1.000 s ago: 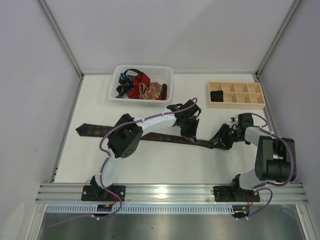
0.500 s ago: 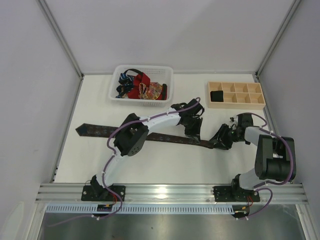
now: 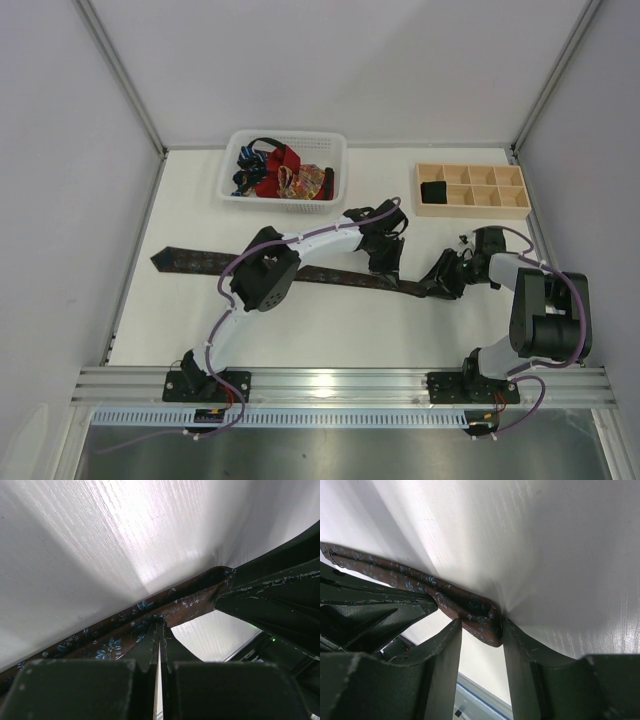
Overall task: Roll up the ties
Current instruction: Roll the tie
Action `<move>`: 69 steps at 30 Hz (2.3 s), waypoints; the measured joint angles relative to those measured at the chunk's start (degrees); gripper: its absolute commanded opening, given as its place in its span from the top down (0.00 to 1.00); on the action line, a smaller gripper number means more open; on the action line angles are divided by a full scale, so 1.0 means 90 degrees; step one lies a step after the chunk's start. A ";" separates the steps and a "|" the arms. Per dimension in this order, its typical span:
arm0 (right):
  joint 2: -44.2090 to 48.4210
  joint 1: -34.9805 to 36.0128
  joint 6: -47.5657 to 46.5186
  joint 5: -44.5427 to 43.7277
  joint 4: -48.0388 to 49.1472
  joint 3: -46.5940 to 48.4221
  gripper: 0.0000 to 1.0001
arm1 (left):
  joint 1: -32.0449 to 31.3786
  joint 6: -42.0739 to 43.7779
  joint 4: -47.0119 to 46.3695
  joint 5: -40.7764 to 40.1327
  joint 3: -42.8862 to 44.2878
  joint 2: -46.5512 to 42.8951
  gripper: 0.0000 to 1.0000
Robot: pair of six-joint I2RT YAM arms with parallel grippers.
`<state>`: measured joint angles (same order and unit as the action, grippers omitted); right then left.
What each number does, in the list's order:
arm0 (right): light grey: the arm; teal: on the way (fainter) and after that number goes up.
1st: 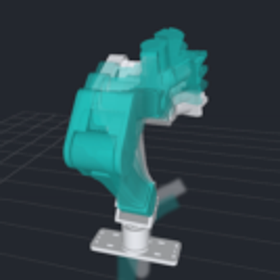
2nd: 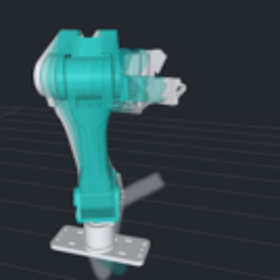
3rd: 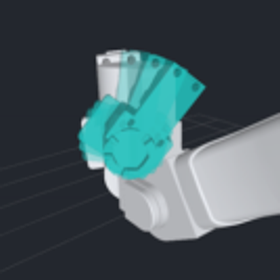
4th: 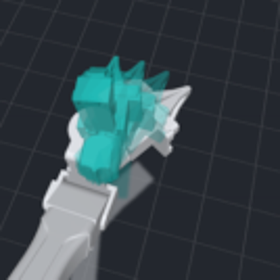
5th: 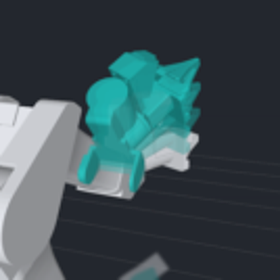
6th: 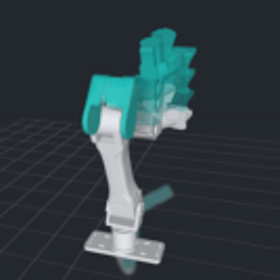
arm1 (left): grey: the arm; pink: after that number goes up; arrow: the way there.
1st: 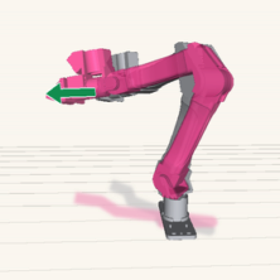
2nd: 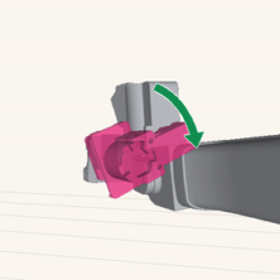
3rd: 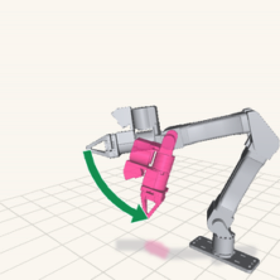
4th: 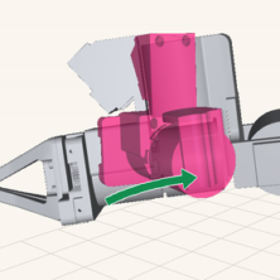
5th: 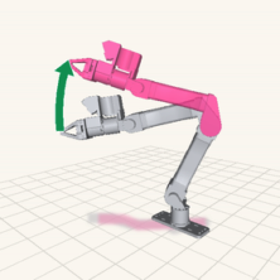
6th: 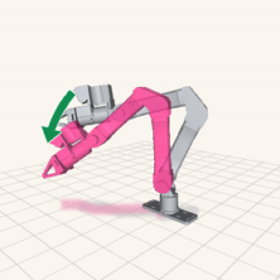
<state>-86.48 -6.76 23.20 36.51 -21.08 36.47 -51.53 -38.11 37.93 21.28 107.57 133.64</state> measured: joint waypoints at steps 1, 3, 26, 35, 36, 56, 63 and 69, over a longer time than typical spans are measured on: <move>-0.0005 0.0000 -0.0007 0.0000 0.0000 0.0000 0.59 | 0.0007 0.0000 0.0002 0.0000 0.0000 0.0000 1.00; -0.0036 0.0000 -0.0039 0.0019 0.0007 0.0000 0.65 | 0.0015 0.0005 0.0012 -0.0002 0.0000 0.0000 1.00; 0.0437 0.0522 0.0100 0.0447 -0.0034 0.0078 0.96 | 0.0216 0.0073 0.0134 0.0078 0.0000 0.0092 1.00; 0.0627 0.1161 0.0738 0.0491 -0.0126 0.0644 1.00 | 0.0221 0.0100 0.0036 0.0282 -0.0109 0.0092 1.00; 0.0627 0.1188 0.0804 0.0478 -0.0143 0.0658 1.00 | 0.0221 0.0097 0.0029 0.0318 -0.0117 0.0092 0.99; 0.1865 0.1423 0.1739 -0.0253 -0.1107 0.0197 1.00 | -0.0204 0.0068 -0.0301 0.0772 -0.0525 -0.0034 0.99; 0.1829 0.1537 0.1758 -0.0350 -0.1144 0.0175 1.00 | -0.0214 0.0146 -0.0216 0.0770 -0.0510 -0.0034 0.99; 0.1773 0.1537 0.1756 -0.0585 -0.1333 0.0253 1.00 | -0.0214 0.0294 -0.0034 0.0755 -0.0474 -0.0044 1.00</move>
<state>-70.52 7.07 39.00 31.24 -33.08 38.74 -53.45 -35.46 37.63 28.08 103.31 133.25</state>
